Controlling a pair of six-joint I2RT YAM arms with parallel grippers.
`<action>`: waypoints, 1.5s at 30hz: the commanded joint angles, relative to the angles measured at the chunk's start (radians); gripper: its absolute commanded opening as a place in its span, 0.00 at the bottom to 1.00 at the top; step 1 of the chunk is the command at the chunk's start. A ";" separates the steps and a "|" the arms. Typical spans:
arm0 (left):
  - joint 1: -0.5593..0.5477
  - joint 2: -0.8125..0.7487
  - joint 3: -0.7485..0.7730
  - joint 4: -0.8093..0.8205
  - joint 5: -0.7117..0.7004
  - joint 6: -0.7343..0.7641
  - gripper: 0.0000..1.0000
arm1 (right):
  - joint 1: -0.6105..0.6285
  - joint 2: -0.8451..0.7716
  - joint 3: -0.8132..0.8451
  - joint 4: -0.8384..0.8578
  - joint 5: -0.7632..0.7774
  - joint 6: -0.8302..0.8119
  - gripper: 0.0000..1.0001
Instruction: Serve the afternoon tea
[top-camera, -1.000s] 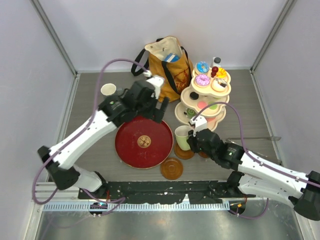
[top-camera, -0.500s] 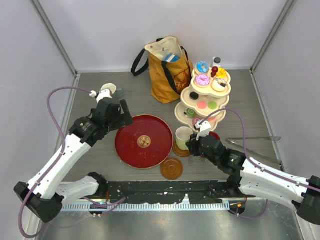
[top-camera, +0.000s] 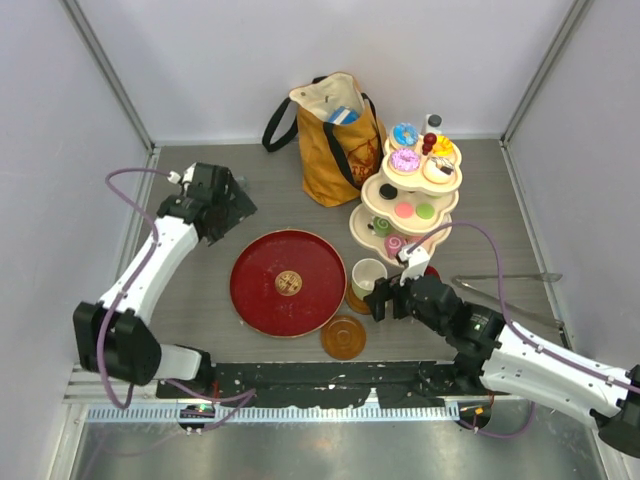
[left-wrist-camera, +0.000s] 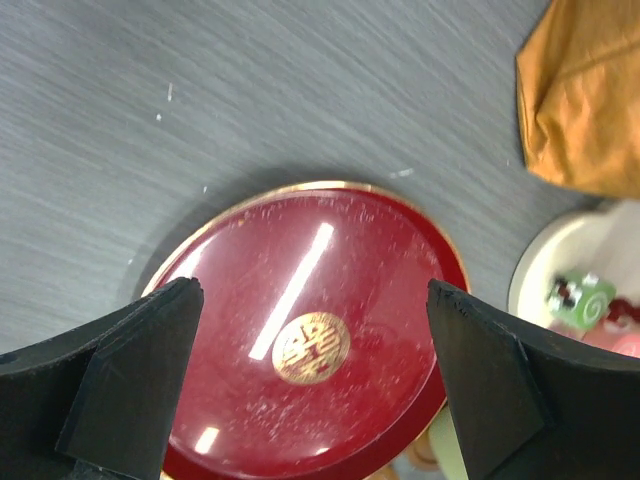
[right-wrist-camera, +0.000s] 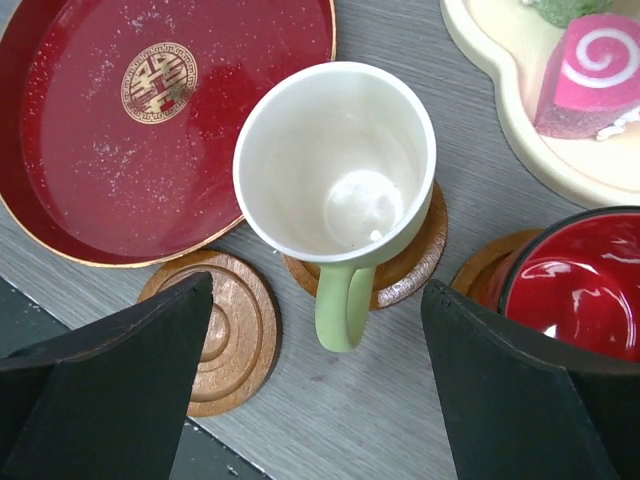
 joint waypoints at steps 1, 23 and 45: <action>0.062 0.118 0.134 0.053 0.036 -0.100 1.00 | 0.005 -0.061 0.078 -0.030 0.048 -0.013 0.91; 0.128 0.714 0.773 -0.322 -0.292 -0.536 1.00 | 0.006 -0.108 0.107 0.028 0.085 -0.118 0.93; 0.141 0.981 1.051 -0.428 -0.396 -0.622 0.99 | 0.005 -0.035 0.095 0.100 0.043 -0.169 0.94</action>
